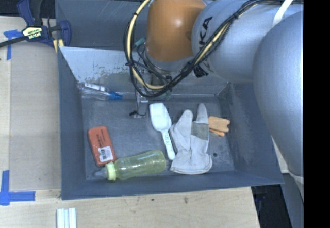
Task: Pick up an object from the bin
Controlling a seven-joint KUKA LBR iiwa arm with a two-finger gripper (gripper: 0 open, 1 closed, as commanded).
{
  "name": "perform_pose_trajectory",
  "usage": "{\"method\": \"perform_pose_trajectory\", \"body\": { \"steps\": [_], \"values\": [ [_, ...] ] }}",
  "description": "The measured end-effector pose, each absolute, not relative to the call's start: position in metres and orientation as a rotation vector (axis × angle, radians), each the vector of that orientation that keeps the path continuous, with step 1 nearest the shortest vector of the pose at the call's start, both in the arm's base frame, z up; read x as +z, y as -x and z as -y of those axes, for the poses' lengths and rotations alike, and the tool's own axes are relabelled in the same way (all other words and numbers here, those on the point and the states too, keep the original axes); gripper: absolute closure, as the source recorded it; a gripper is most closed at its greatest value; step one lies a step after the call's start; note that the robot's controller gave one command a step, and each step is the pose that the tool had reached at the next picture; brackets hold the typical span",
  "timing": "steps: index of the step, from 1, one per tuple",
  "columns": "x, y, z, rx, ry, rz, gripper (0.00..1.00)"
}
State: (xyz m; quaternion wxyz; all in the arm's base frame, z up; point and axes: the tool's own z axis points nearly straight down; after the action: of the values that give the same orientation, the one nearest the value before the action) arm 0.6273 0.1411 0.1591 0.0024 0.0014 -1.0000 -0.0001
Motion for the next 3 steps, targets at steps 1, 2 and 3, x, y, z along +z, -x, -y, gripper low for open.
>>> {"method": "perform_pose_trajectory", "body": {
  "steps": [1,2,3],
  "values": [
    [0.165,-0.629,-0.140,-0.002,-0.001,3.145,0.00],
    [0.105,-0.610,-0.093,-0.003,0.010,3.149,0.00],
    [0.070,-0.609,-0.069,0.003,0.026,3.140,0.00]
  ]
}}
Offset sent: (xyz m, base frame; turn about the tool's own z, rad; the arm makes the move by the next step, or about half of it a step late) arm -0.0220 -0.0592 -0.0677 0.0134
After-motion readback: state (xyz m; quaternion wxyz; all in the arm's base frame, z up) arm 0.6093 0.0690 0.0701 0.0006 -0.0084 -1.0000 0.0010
